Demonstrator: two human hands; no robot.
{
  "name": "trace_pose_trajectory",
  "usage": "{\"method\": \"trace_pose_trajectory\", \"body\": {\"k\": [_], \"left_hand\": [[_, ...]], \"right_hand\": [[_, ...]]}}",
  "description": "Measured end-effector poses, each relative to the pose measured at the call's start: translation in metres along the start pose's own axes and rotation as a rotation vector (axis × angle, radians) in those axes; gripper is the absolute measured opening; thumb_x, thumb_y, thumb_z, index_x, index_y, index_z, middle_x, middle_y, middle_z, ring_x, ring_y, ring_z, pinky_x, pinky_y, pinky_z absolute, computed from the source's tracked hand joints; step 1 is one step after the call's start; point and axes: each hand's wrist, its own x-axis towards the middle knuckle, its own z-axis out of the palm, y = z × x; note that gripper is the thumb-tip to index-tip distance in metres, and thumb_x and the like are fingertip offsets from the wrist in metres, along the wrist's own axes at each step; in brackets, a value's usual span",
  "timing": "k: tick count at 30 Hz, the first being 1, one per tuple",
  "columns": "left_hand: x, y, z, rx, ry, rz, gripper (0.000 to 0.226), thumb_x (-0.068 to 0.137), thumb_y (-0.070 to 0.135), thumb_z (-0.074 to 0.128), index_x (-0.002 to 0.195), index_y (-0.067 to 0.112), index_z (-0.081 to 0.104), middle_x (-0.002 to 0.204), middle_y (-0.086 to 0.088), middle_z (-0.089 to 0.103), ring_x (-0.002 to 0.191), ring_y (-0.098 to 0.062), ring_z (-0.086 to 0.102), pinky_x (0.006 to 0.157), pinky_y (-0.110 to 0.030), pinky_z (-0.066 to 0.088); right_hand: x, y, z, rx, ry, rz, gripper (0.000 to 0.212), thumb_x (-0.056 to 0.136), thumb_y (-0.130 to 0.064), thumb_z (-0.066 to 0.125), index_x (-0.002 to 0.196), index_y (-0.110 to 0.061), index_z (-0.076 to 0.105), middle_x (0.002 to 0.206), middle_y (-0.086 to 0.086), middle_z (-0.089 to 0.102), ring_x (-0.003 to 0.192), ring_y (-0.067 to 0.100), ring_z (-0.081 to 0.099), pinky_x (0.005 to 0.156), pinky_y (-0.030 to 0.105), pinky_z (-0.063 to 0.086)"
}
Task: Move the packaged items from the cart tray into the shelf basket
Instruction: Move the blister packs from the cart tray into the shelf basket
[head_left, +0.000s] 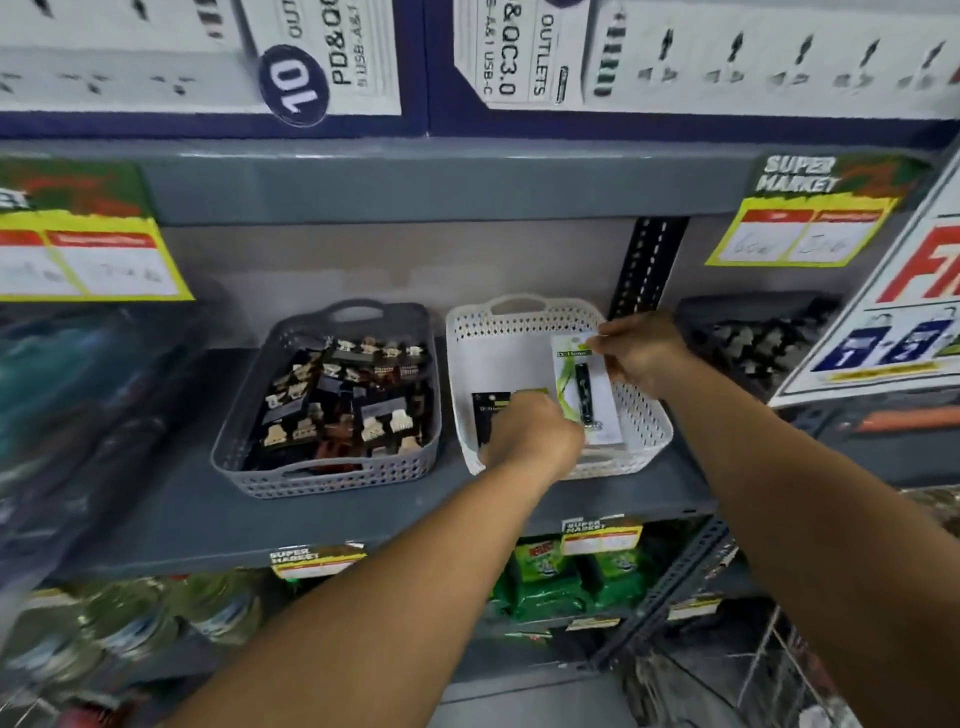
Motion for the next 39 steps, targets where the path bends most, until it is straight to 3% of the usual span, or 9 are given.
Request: {"method": "trace_pose_trajectory", "body": {"k": [4,10,13,17,22,25,29,34,39], "left_hand": [[0.029,0.005,0.009,0.117,-0.037,-0.064,0.009,0.067,0.019,0.056,0.073,0.013,0.056,0.083,-0.010,0.064,0.089,-0.034,0.063,0.073,-0.036,0.046],[0.062,-0.004,0.023,0.431,-0.080,-0.176,0.035,0.058,0.037,0.066,0.087,0.021,0.054,0.098,-0.003,0.065,0.099,-0.030,0.060,0.088,-0.043,0.036],[0.075,-0.009,0.036,0.526,-0.133,-0.158,0.042,0.068,0.036,0.062,0.106,0.019,0.058,0.116,-0.004,0.064,0.109,-0.031,0.057,0.095,-0.050,0.033],[0.083,-0.013,0.047,0.689,-0.133,-0.117,0.046,0.067,0.040,0.063,0.110,0.024,0.060,0.118,-0.001,0.064,0.115,-0.028,0.054,0.086,-0.047,0.029],[0.087,-0.014,0.052,0.806,-0.144,-0.122,0.038,0.073,0.041,0.059,0.108,0.028,0.059,0.113,0.001,0.065,0.113,-0.025,0.054,0.077,-0.044,0.020],[0.087,-0.015,0.051,0.878,-0.149,-0.083,0.037,0.081,0.049,0.047,0.106,0.025,0.060,0.113,-0.001,0.065,0.112,-0.028,0.053,0.077,-0.045,0.022],[0.086,-0.015,0.044,0.912,-0.225,-0.037,0.043,0.081,0.048,0.045,0.113,0.022,0.056,0.108,-0.003,0.065,0.107,-0.031,0.055,0.083,-0.048,0.029],[0.083,-0.015,0.033,0.939,-0.280,-0.043,0.037,0.076,0.041,0.049,0.105,0.020,0.059,0.106,-0.002,0.064,0.103,-0.031,0.056,0.084,-0.048,0.032],[0.080,-0.017,0.028,0.893,-0.313,-0.019,0.028,0.080,0.029,0.041,0.095,0.014,0.059,0.095,-0.004,0.060,0.100,-0.031,0.057,0.095,-0.050,0.039]], "right_hand": [[0.029,0.016,0.016,-0.028,-0.050,0.024,0.017,0.077,-0.004,0.075,0.080,-0.017,0.065,0.084,0.015,0.065,0.075,0.027,0.062,0.074,0.042,0.053],[0.053,0.046,0.039,-0.043,-0.098,0.086,0.022,0.074,0.001,0.075,0.072,-0.019,0.066,0.087,0.012,0.069,0.078,0.026,0.068,0.073,0.040,0.059],[0.059,0.061,0.048,-0.078,-0.123,0.129,0.021,0.074,0.004,0.074,0.076,-0.016,0.067,0.095,0.015,0.070,0.083,0.030,0.070,0.075,0.042,0.060],[0.065,0.075,0.052,-0.104,-0.148,0.153,0.025,0.076,0.010,0.069,0.075,-0.015,0.066,0.097,0.018,0.068,0.081,0.029,0.068,0.071,0.037,0.059],[0.071,0.078,0.054,-0.186,-0.163,0.154,0.022,0.075,0.009,0.067,0.066,-0.011,0.065,0.075,0.011,0.067,0.086,0.033,0.071,0.079,0.049,0.059],[0.072,0.078,0.056,-0.268,-0.163,0.124,0.024,0.074,0.003,0.072,0.064,-0.017,0.063,0.079,0.007,0.069,0.088,0.033,0.071,0.077,0.049,0.060],[0.073,0.080,0.058,-0.399,-0.145,0.046,0.013,0.072,-0.006,0.076,0.076,-0.016,0.068,0.103,0.016,0.071,0.095,0.034,0.069,0.080,0.049,0.059],[0.069,0.077,0.062,-0.634,-0.134,-0.063,0.020,0.075,-0.018,0.074,0.089,-0.003,0.073,0.095,0.013,0.074,0.090,0.029,0.070,0.083,0.041,0.058],[0.062,0.073,0.064,-0.853,-0.129,-0.128,0.032,0.082,-0.027,0.069,0.103,-0.003,0.071,0.110,0.011,0.070,0.103,0.027,0.066,0.090,0.032,0.054]]}}
